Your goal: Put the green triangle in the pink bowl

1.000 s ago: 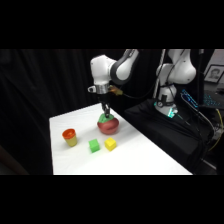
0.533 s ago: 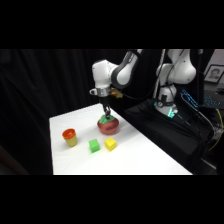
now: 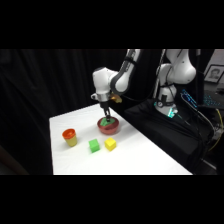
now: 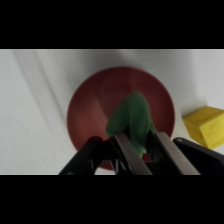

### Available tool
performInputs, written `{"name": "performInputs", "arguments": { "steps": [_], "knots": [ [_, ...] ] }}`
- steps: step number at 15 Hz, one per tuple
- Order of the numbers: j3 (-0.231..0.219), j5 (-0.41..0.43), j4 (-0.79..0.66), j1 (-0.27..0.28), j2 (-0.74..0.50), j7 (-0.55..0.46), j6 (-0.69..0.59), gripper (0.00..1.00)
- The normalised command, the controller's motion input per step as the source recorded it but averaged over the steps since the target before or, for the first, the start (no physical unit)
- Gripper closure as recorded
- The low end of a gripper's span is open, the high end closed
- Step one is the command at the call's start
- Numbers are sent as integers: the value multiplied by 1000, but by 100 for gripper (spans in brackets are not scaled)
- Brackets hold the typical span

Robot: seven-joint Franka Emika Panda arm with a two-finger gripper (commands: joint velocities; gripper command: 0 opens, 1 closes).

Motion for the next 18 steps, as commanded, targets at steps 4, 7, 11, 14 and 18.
{"name": "performInputs", "arguments": {
  "steps": [4,7,11,14,18],
  "knots": [
    [-23,-73,127,-30,153,109,117,87],
    [-30,-78,162,-19,176,131,103,53],
    [-52,-108,149,-11,154,146,92,23],
    [-70,-156,61,8,22,158,58,0],
    [-40,-127,-150,-1,-279,76,-25,0]
  ]
}}
